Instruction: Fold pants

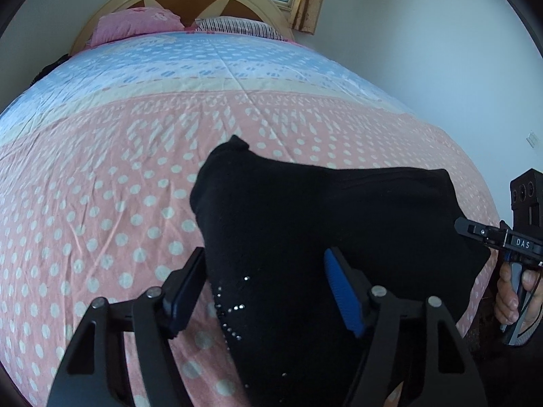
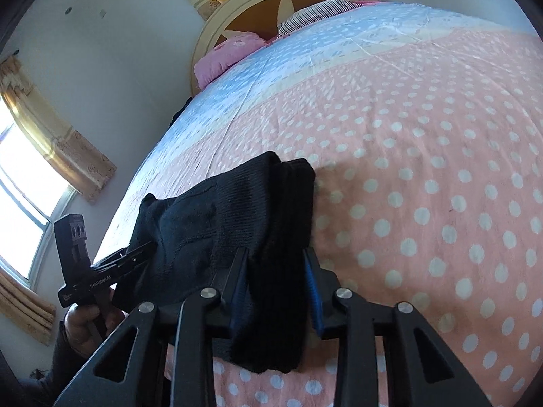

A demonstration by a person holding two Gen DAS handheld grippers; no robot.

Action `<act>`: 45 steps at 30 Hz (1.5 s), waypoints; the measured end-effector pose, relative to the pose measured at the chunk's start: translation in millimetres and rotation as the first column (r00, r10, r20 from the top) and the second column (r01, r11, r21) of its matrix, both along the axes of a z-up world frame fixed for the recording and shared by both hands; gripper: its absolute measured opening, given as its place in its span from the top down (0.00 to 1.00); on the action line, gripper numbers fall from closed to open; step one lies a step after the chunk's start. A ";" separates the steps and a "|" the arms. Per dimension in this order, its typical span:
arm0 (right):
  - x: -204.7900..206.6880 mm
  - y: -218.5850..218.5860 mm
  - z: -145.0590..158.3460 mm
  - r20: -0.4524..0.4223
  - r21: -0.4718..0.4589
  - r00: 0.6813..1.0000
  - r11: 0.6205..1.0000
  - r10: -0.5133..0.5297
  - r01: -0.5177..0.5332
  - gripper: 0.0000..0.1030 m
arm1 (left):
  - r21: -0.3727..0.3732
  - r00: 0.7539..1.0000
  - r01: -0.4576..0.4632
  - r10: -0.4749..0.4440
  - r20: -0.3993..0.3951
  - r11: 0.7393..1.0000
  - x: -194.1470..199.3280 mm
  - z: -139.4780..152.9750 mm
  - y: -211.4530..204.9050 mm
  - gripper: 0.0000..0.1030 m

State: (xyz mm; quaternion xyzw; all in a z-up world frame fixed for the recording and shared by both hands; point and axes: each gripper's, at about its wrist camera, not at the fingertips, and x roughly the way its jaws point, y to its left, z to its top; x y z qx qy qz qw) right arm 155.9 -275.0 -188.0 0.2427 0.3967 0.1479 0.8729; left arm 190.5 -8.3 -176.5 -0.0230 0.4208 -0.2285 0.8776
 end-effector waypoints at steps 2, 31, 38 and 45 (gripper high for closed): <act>-2.2 -0.9 0.8 0.005 0.012 1.000 1.000 -0.002 0.002 0.70 | -0.002 1.000 0.006 -0.006 0.006 1.000 -3.1 0.9 -0.2 0.42; 25.3 86.6 75.8 0.167 -0.141 0.973 0.980 0.161 -0.138 0.77 | -0.015 0.964 -0.172 0.172 0.203 0.985 -49.7 59.1 53.9 0.76; 55.7 133.1 84.9 0.169 -0.164 0.952 0.960 0.253 -0.226 0.77 | -0.024 0.935 -0.278 0.276 0.224 0.960 -52.0 65.6 92.6 0.76; 83.7 179.7 87.4 0.167 -0.173 0.930 0.938 0.328 -0.299 0.77 | -0.041 0.901 -0.369 0.368 0.232 0.929 -55.2 68.9 131.2 0.76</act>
